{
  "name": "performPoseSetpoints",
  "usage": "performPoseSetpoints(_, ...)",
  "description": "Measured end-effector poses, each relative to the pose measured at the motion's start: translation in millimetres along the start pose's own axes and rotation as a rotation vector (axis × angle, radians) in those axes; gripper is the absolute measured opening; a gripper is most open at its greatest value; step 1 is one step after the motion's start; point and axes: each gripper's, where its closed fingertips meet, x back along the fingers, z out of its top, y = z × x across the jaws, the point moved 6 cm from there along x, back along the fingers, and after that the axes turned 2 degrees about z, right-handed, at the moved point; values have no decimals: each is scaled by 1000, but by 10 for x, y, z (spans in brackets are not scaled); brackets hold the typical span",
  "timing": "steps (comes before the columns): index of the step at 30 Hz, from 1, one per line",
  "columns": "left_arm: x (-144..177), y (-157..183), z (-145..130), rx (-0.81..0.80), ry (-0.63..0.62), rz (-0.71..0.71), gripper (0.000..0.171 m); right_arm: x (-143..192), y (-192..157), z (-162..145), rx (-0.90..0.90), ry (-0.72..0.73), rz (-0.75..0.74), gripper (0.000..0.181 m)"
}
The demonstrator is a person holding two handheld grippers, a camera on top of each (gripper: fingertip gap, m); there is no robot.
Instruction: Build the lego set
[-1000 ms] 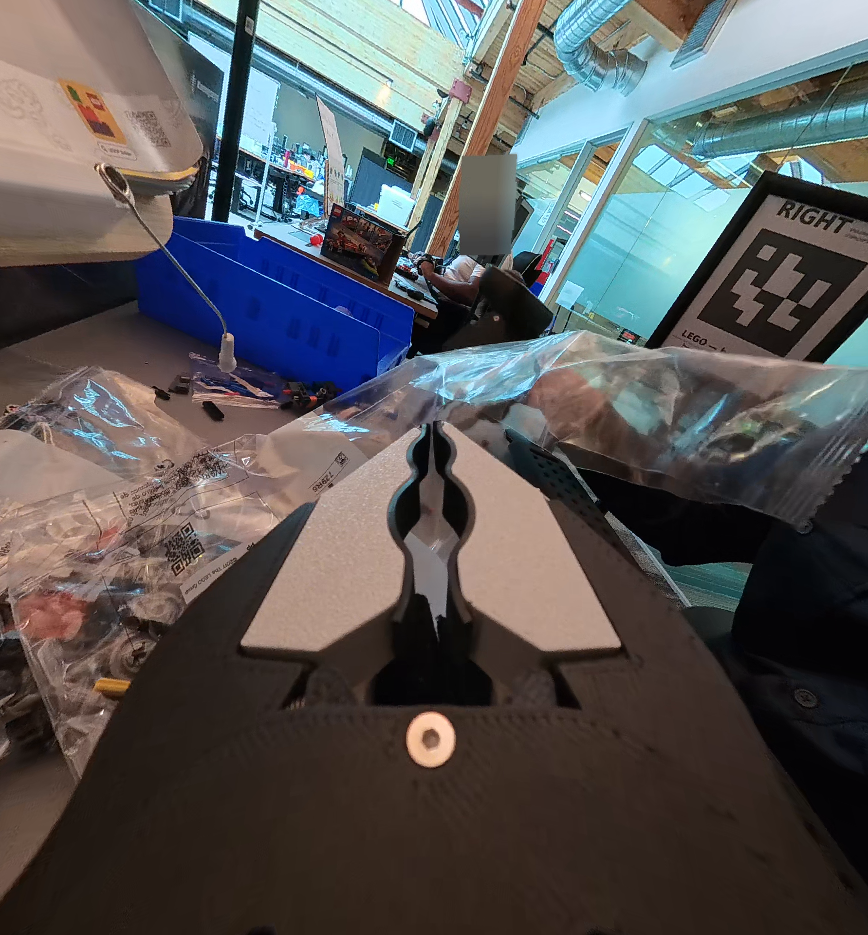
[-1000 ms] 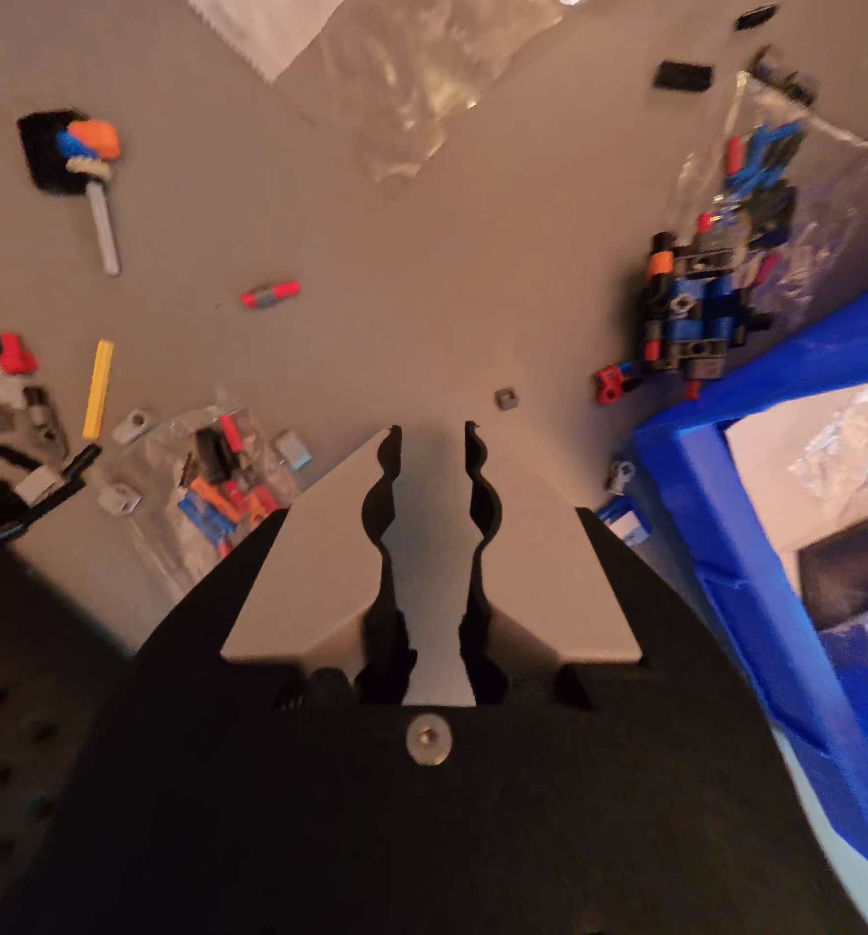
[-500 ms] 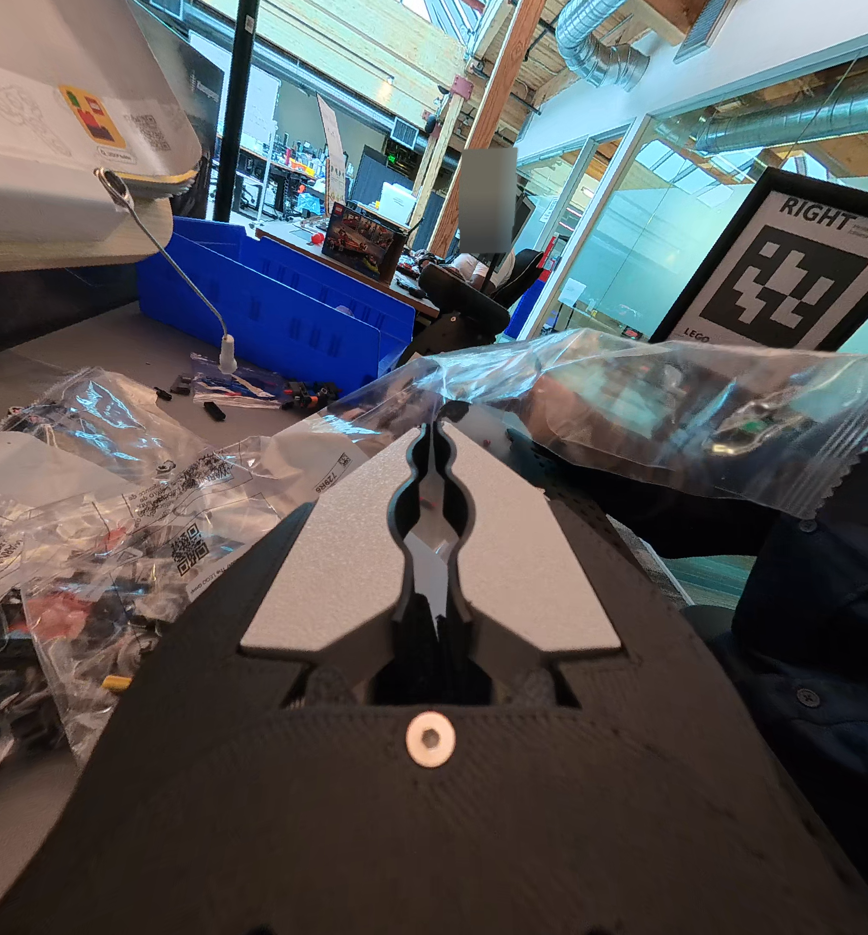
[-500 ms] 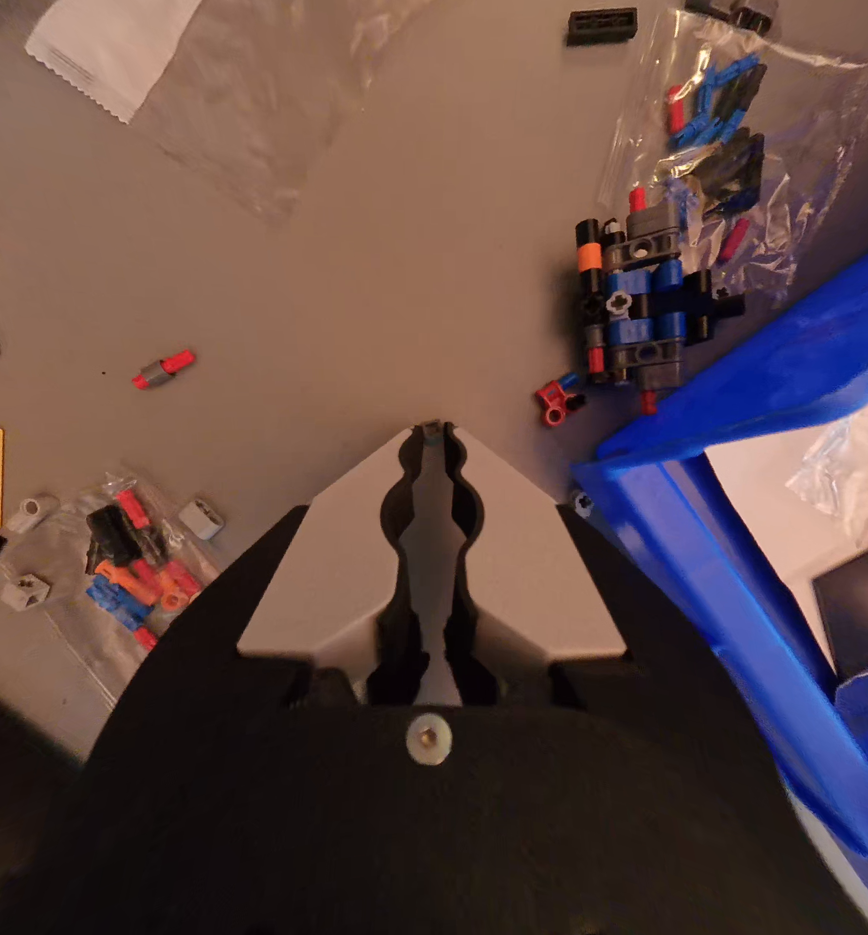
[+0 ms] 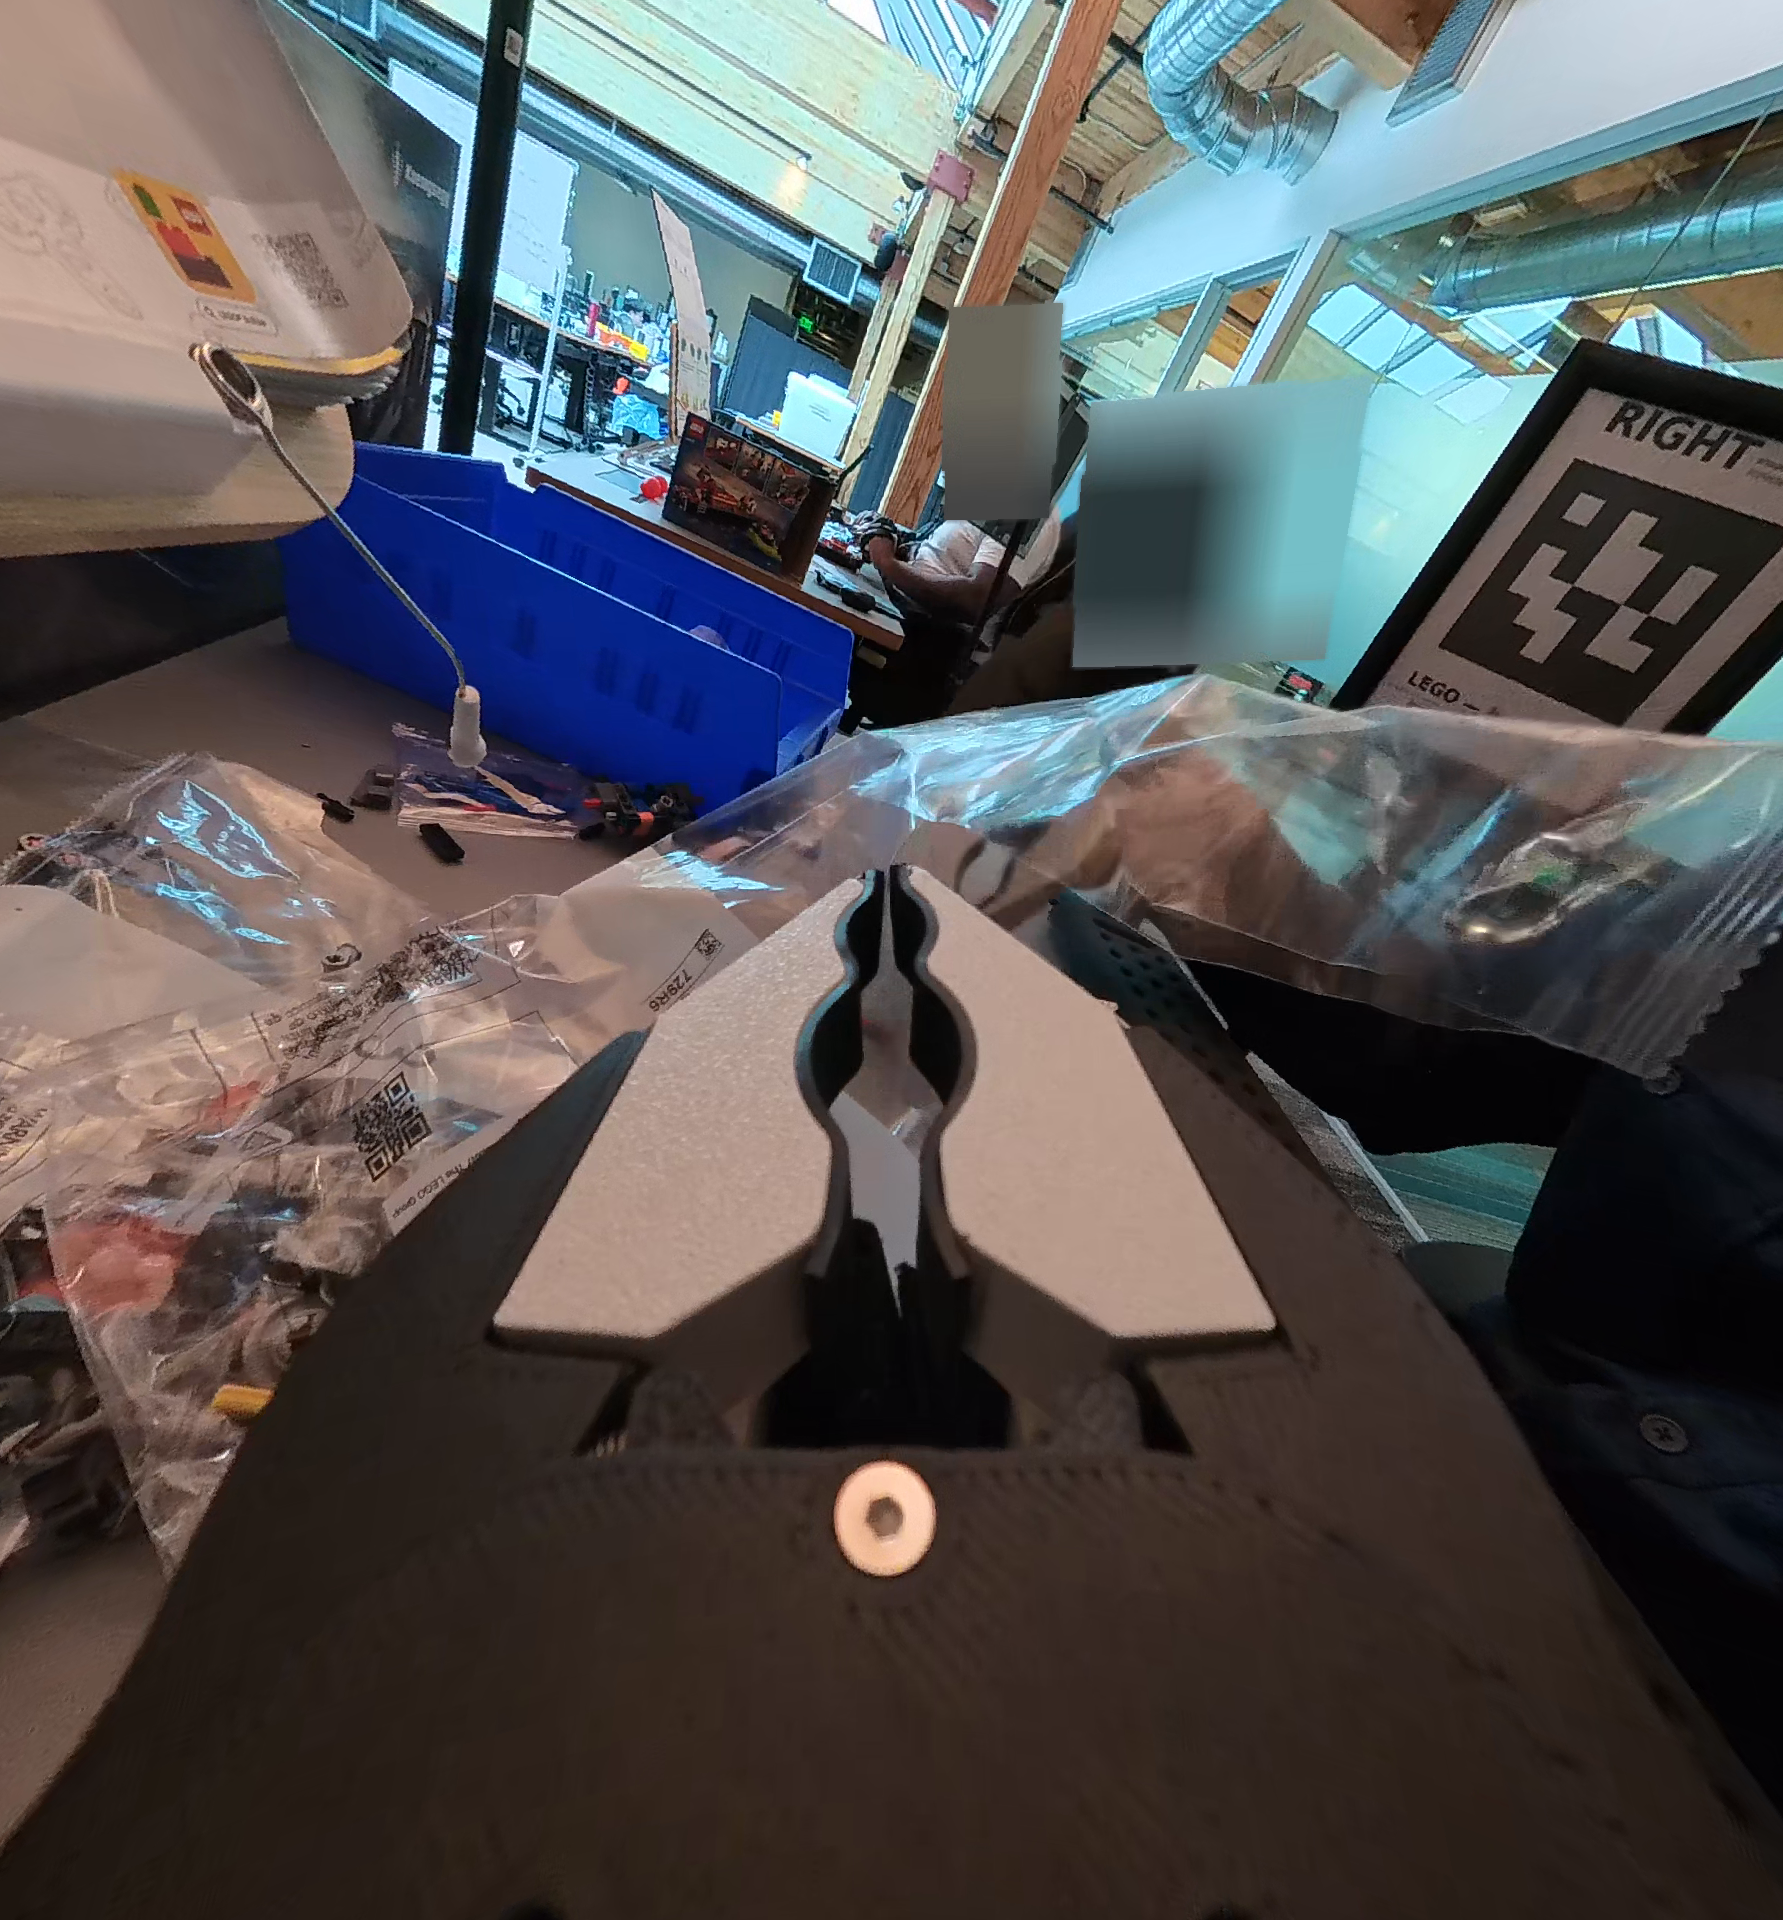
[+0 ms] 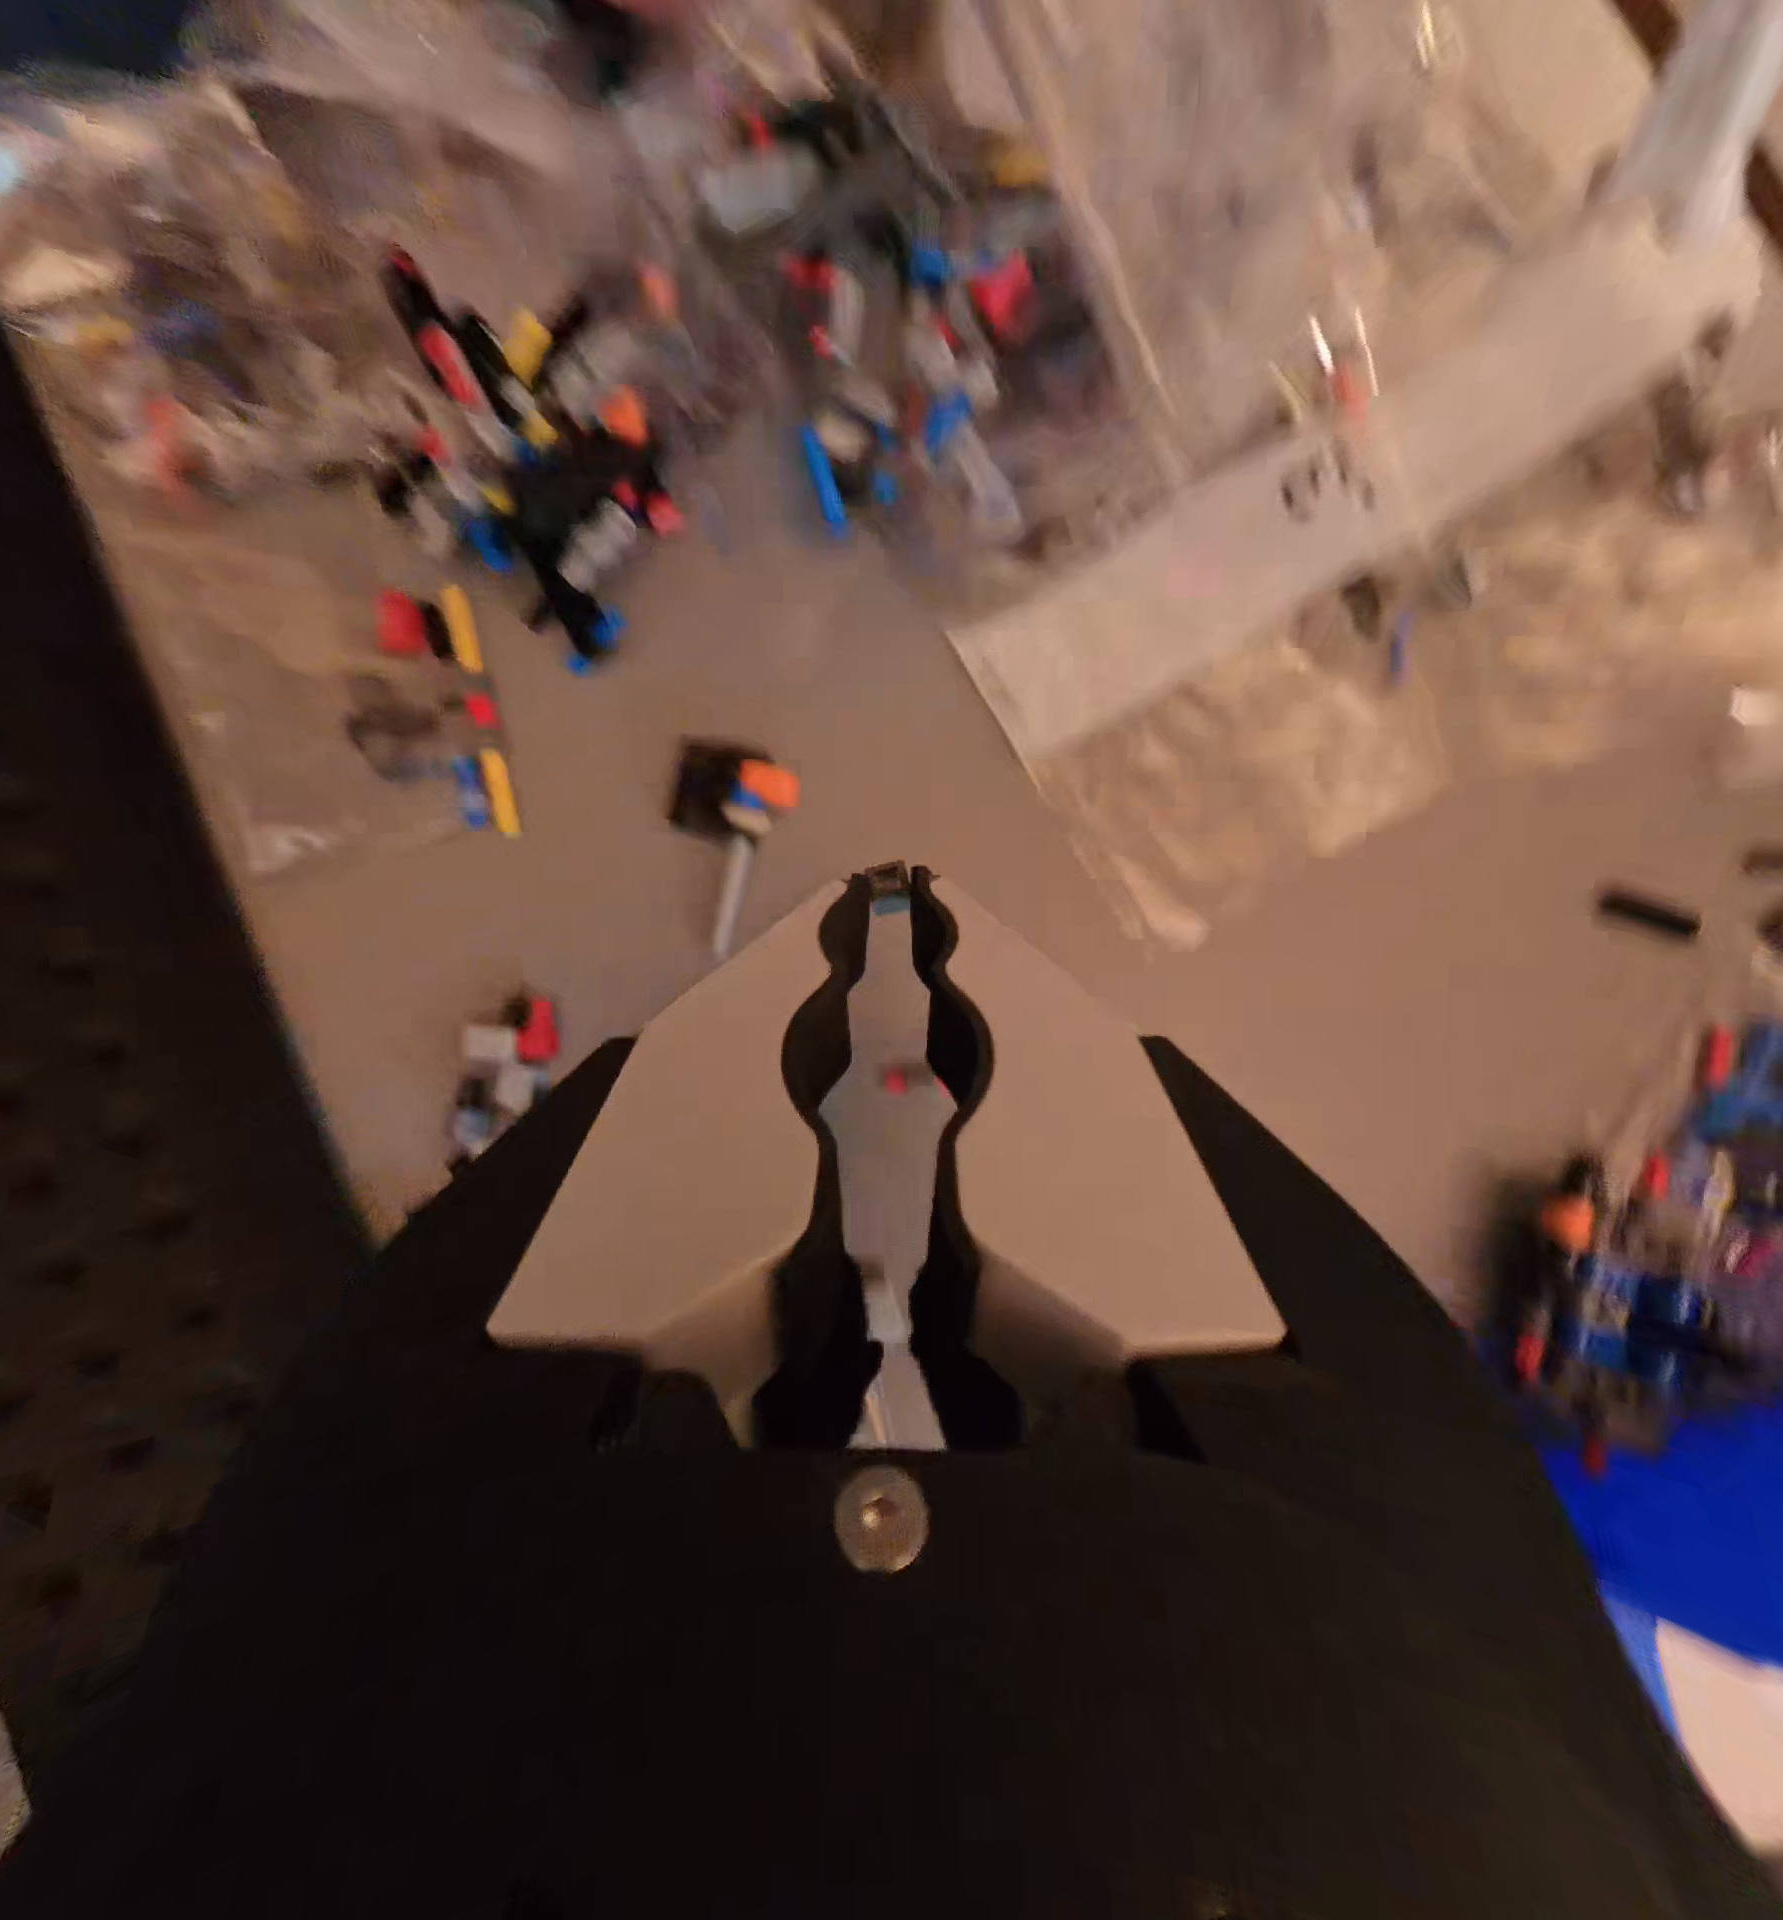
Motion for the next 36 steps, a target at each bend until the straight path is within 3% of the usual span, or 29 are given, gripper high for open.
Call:
performPoseSetpoints(6, 18, 3, 13, -2, 5, 1, 0, -211, -174, 654, 139, 95, -19, 5)
performPoseSetpoints(9, 22, 6, 22, -3, 8, 0, 0, -347, -33, 771, 138, 94, -131, 8)
performPoseSetpoints(13, 42, 13, 41, -7, 14, 1, 0, -355, 7, 813, 129, 116, -153, 10)
performPoseSetpoints(18, 32, 20, 40, -8, 12, -1, 0, -167, 46, 660, 100, 118, -159, 10)
performPoseSetpoints(22, 23, 25, 31, -9, 8, 0, 0, -50, 61, 344, 39, 48, -100, 9)
performPoseSetpoints(29, 4, 20, 14, -5, 2, -3, 0, -131, 127, -266, -35, -155, -66, 16)
performPoseSetpoints(36, 7, 2, 3, 0, 0, 1, 0, -239, 135, -482, -62, -237, -23, 20)
